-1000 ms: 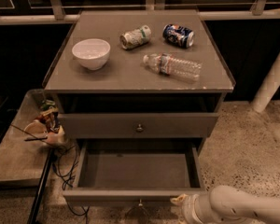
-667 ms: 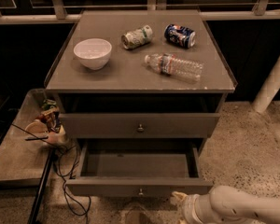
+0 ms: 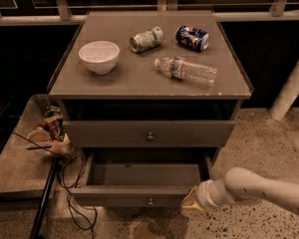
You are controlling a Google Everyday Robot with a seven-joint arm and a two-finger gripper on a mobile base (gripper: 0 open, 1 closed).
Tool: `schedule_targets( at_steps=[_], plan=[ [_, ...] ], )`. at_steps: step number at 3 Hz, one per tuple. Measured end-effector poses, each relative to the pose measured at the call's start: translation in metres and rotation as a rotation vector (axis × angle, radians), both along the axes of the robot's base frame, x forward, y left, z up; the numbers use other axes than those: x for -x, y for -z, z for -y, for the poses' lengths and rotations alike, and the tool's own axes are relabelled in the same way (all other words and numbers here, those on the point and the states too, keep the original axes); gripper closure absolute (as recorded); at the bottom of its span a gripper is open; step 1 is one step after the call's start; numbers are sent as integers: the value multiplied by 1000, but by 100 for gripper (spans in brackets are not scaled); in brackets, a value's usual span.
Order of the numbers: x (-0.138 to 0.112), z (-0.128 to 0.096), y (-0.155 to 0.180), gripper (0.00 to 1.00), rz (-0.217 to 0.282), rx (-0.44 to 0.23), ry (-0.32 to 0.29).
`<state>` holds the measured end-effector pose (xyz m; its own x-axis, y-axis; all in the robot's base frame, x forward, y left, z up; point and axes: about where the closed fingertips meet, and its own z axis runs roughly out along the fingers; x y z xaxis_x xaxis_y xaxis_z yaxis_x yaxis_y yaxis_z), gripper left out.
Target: Close middle drawer
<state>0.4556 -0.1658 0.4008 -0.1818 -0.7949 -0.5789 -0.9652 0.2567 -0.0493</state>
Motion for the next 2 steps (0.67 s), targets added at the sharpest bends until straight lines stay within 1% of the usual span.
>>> schedule_targets(
  at_steps=[1,2],
  plan=[
    [-10,5,-1,87,2,0,-2],
    [-10,5,-1,87,2,0,-2]
  ],
)
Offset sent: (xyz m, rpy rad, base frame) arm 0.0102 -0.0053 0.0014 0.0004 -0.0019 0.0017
